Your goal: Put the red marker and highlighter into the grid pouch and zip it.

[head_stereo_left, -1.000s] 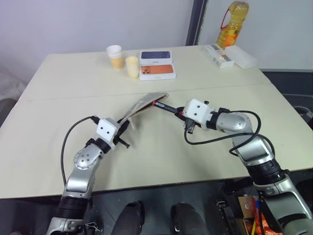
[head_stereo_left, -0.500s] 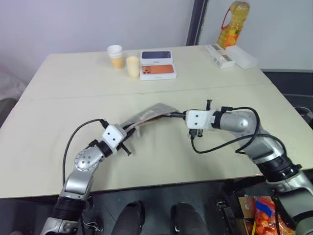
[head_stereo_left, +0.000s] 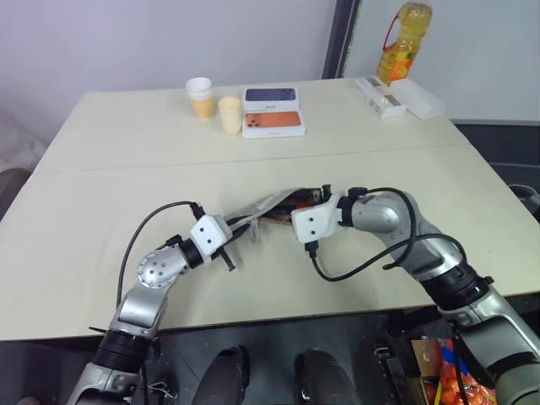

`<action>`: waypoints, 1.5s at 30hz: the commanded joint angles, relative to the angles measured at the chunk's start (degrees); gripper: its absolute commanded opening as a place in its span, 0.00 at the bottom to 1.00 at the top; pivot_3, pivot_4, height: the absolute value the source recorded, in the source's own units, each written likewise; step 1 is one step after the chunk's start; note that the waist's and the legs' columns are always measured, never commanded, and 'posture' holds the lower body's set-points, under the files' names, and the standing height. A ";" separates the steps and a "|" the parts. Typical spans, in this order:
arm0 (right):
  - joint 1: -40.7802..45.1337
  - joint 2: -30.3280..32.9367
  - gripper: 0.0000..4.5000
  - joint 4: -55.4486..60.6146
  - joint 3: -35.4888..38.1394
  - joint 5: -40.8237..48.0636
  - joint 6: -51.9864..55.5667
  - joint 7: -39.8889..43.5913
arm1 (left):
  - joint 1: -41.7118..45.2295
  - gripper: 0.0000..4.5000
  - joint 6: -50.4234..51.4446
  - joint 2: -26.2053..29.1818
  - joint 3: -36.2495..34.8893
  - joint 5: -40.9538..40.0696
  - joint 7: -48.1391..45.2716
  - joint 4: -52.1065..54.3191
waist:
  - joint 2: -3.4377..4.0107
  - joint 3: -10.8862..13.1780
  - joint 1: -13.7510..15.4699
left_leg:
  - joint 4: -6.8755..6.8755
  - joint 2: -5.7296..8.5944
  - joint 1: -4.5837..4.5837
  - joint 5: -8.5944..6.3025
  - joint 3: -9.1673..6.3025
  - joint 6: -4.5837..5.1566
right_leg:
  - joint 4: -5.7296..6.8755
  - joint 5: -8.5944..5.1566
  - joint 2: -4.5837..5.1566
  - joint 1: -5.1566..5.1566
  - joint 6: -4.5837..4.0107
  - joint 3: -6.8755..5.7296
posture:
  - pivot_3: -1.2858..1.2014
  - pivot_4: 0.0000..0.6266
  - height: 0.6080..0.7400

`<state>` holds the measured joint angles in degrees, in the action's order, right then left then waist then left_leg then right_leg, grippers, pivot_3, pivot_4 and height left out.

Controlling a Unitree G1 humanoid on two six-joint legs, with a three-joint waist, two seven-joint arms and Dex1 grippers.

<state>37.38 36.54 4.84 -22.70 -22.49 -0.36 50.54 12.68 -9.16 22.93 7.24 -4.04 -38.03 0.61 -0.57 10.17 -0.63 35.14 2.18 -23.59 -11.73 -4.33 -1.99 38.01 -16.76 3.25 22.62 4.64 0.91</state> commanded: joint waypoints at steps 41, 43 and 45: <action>2.71 -27.47 0.19 -1.78 47.45 23.29 71.58 -52.90 | 2.43 0.00 -2.21 -4.56 -0.38 4.72 11.02 -5.36 | 0.09 -0.02 -0.48 | -0.04 0.01 0.05 0.01 0.03 0.02 | 0.13 0.01 -0.06 0.01 0.01 -0.01 | 0.52 0.24 1.00; 1.55 -25.89 0.19 -1.25 44.65 24.16 69.04 -50.35 | 2.50 0.00 -2.16 -4.44 -0.53 4.60 11.06 -5.41 | 0.08 -0.02 -0.45 | -0.05 0.01 0.04 0.01 0.05 0.02 | 0.12 0.00 -0.09 0.01 0.01 -0.01 | 0.52 0.24 1.00; -1.45 -19.07 0.19 1.61 34.79 22.97 59.79 -42.28 | 3.20 0.00 -1.67 -4.43 -1.79 3.61 11.44 -5.85 | 0.10 -0.01 -0.39 | -0.05 0.01 0.04 0.01 0.06 0.02 | 0.11 0.00 -0.11 0.01 0.01 -0.01 | 0.52 0.24 1.00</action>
<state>36.16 14.10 2.32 17.26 0.74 66.13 3.05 15.52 -10.55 18.05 7.69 0.58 -27.29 -6.54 -0.47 10.16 -1.02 35.09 2.20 -23.56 -11.73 -4.26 -1.96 38.10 -16.76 3.14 22.63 4.66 0.90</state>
